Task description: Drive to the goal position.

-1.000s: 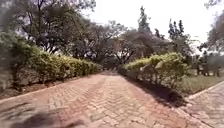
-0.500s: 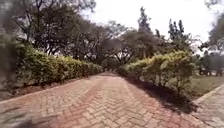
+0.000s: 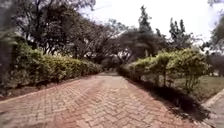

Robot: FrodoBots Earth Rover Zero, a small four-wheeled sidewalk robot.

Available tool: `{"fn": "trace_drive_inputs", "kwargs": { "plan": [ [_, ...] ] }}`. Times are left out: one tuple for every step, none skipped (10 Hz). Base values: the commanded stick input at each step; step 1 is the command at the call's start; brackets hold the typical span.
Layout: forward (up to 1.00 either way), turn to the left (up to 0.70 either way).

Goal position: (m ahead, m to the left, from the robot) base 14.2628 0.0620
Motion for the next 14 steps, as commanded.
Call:
{"fn": "trace_drive_inputs", "kwargs": {
  "plan": [
    [0.5,0.0],
    [0.5,0.0],
    [0.5,0.0],
    [0.5,0.0],
    [0.5,0.0],
    [0.5,0.0],
    [0.5,0.0],
    [0.5,0.0],
    [0.5,0.0],
    [0.5,0.0],
    [0.5,0.0],
    [0.5,0.0],
    [0.5,0.0],
    [0.5,0.0]
  ]
}}
